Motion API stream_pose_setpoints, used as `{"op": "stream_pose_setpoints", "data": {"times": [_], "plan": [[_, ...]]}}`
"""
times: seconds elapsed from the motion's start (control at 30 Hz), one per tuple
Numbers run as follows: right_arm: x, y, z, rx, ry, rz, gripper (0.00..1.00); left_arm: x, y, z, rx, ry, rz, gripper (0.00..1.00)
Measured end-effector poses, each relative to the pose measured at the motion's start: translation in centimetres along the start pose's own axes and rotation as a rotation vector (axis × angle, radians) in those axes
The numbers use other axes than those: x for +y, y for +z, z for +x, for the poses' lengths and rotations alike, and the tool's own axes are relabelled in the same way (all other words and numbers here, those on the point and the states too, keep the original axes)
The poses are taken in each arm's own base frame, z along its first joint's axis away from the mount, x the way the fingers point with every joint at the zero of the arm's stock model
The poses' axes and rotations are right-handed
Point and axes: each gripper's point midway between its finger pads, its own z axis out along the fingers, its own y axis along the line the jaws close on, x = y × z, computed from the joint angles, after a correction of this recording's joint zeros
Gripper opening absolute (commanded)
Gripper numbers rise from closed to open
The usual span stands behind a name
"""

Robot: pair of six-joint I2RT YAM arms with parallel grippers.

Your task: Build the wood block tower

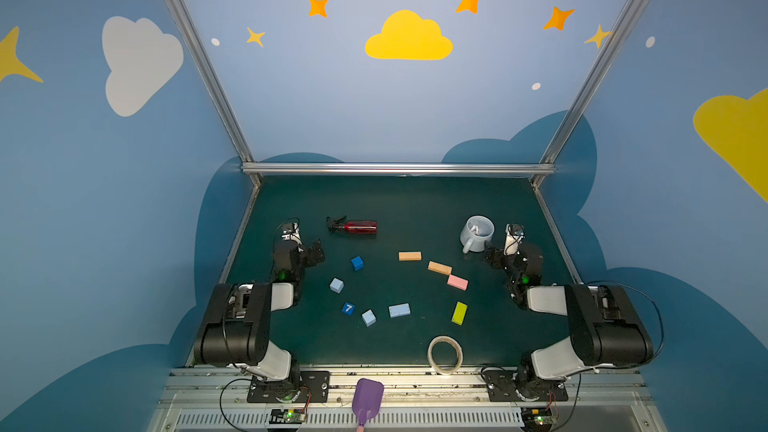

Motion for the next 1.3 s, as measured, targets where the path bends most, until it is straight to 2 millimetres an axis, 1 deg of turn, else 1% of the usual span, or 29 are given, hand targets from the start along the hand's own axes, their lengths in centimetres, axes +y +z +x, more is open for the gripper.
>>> {"op": "stream_pose_setpoints", "data": {"times": [0.67, 0.77, 0.8, 0.87, 0.93, 0.97, 1.07, 1.13, 1.2, 1.3], "plan": [[0.0, 0.0, 0.0, 0.0, 0.0, 0.0, 0.93, 0.0, 0.0, 0.1, 0.003, 0.0, -0.001, 1.0], [-0.3, 0.0, 0.0, 0.006, 0.001, 0.018, 0.93, 0.3, -0.1, 0.1, 0.035, -0.002, -0.02, 1.0], [-0.5, 0.0, 0.2, 0.023, 0.003, 0.034, 0.93, 0.5, -0.3, -0.2, 0.044, -0.008, -0.037, 1.0], [-0.9, -0.2, -0.3, 0.039, 0.008, 0.058, 0.92, 0.7, -1.0, -2.0, 0.032, -0.027, -0.067, 1.0], [-1.1, -0.6, -1.6, 0.038, 0.019, 0.073, 0.91, 0.6, -2.3, -4.7, -0.013, -0.05, -0.08, 0.97], [-1.1, -1.0, -2.6, 0.029, 0.026, 0.079, 0.91, 0.4, -3.1, -5.9, -0.039, -0.061, -0.079, 0.96], [-0.7, -1.8, -5.2, 0.017, 0.044, 0.074, 0.91, -0.3, -5.6, -8.2, -0.087, -0.09, -0.058, 0.94], [0.2, -2.5, -6.6, 0.028, 0.048, 0.055, 0.9, -1.2, -6.9, -9.0, -0.098, -0.105, -0.029, 0.94], [1.6, -3.2, -7.6, 0.053, 0.053, 0.026, 0.91, -2.2, -8.0, -9.7, -0.097, -0.123, 0.004, 0.93], [4.8, -4.3, -8.8, 0.094, 0.044, -0.04, 0.91, -3.9, -9.4, -11.1, -0.09, -0.161, 0.057, 0.91]]}}
